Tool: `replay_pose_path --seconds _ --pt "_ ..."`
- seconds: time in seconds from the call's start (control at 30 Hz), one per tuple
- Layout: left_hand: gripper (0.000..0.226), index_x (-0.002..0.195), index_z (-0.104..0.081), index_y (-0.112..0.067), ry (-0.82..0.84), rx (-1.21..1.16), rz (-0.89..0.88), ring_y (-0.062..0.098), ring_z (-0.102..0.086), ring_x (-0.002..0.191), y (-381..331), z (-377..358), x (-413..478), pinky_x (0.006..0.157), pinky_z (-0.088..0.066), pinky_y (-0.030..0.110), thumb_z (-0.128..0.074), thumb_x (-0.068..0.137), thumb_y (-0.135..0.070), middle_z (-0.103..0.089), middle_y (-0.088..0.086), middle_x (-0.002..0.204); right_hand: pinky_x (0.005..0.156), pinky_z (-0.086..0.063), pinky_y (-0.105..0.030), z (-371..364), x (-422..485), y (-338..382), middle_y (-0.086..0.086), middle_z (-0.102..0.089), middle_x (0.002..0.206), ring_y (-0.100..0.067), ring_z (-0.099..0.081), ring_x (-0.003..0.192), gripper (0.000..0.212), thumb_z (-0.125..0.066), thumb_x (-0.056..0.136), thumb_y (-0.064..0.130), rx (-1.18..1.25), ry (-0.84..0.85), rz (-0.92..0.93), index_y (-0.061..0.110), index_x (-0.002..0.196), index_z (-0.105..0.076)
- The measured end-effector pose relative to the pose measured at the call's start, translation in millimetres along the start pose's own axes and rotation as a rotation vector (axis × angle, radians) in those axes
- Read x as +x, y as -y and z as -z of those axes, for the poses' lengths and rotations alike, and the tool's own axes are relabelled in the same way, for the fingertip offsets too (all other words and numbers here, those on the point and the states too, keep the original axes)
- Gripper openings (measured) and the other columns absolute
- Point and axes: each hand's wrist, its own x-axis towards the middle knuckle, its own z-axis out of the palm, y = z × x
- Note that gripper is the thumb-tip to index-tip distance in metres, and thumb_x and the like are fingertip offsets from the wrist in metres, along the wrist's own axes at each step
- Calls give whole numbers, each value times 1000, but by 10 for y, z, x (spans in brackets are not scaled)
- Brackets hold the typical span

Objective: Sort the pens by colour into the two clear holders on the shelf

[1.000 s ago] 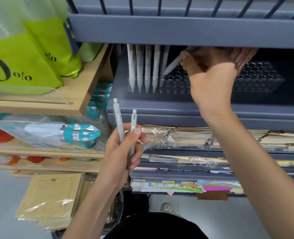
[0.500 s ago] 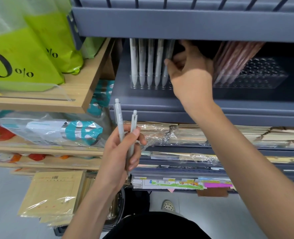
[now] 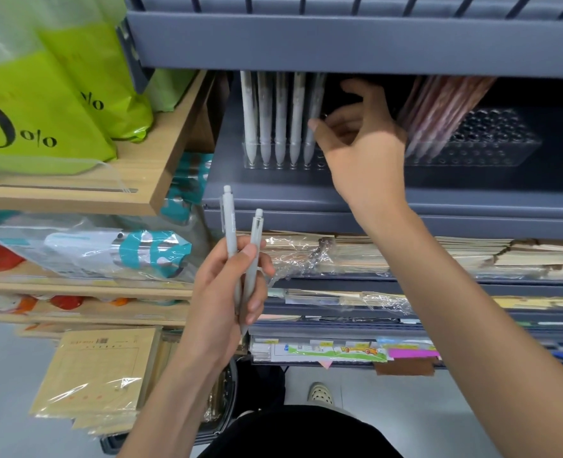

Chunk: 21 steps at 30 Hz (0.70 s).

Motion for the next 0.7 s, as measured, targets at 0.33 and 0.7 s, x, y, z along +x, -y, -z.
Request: replay_pose_path --seconds 0.33,0.7 --pt "11 86 -63 -18 -8 -14 -2 13 -35 38 98 -359 101 37 -29 19 -57 92 -25 -60 9 72 63 -45 -21 405 -453 -76 4 -70 80 -8 -58 68 10 -78 81 33 187 683 -18 23 82 -78" --pt "36 103 -64 -3 -46 24 -6 11 -32 38 307 -702 196 37 -27 19 -52 96 -36 -58 4 66 57 -50 -23 714 -165 -264 2 -71 75 -12 -62 62 7 -70 86 21 591 318 -266 14 89 -72"
